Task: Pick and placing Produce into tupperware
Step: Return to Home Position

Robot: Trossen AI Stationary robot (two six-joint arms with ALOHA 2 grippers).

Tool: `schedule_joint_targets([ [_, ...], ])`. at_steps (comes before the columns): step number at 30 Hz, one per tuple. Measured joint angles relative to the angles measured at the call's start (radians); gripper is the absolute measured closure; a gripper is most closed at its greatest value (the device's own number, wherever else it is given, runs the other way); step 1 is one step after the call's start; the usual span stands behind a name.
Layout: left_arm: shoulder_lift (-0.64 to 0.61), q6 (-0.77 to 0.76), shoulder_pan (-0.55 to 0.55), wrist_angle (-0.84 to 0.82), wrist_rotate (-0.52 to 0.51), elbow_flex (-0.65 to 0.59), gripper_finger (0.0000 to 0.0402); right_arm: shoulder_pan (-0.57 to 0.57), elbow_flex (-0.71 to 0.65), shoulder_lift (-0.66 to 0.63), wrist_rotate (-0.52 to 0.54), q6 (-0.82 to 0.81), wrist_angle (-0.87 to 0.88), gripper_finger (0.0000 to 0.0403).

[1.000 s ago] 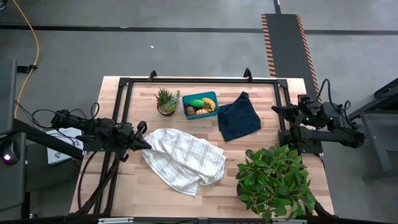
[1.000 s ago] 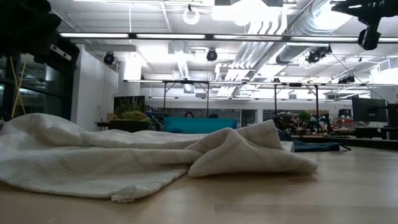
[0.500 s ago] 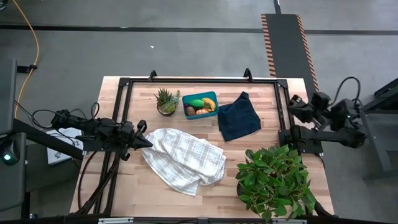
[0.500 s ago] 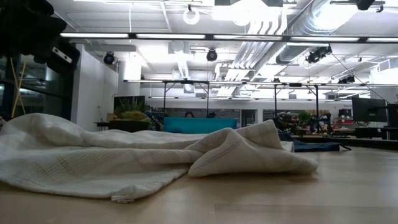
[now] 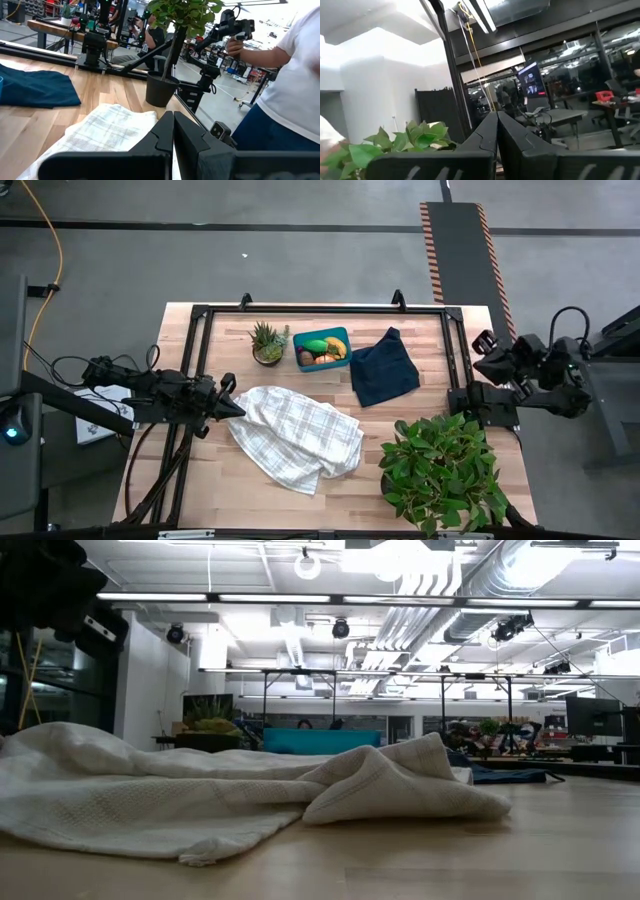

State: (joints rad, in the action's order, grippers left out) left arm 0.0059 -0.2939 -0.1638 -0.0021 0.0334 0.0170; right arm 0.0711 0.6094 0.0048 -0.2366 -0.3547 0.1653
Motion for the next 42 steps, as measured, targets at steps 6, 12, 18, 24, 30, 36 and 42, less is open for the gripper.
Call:
schedule_joint_targets([
  [6, 0.000, 0.000, 0.000, 0.000, 0.000, 0.000, 0.0401, 0.000, 0.000, 0.000, 0.000, 0.041, 0.007, 0.0403],
  [12, 0.000, 0.000, 0.000, 0.000, 0.000, 0.000, 0.0401, 0.000, -0.003, 0.000, 0.071, 0.103, 0.002, 0.0403],
  [18, 0.000, 0.000, 0.000, 0.000, 0.000, 0.000, 0.0401, 0.000, -0.007, 0.000, 0.100, 0.130, -0.041, 0.0403],
  [24, 0.000, 0.000, 0.000, 0.000, 0.000, 0.000, 0.0401, 0.000, -0.183, 0.000, 0.067, 0.105, -0.340, 0.0403],
  [30, 0.000, 0.000, 0.000, 0.000, 0.000, 0.000, 0.0401, 0.000, -0.390, 0.000, 0.071, 0.073, -0.625, 0.0403],
  [36, 0.000, 0.000, 0.000, 0.000, 0.000, 0.000, 0.0401, 0.001, -0.545, 0.001, 0.072, 0.067, -0.840, 0.0403],
  [42, 0.000, 0.000, 0.000, 0.000, 0.000, 0.000, 0.0401, 0.001, -0.600, 0.001, 0.067, 0.091, -0.833, 0.0403],
])
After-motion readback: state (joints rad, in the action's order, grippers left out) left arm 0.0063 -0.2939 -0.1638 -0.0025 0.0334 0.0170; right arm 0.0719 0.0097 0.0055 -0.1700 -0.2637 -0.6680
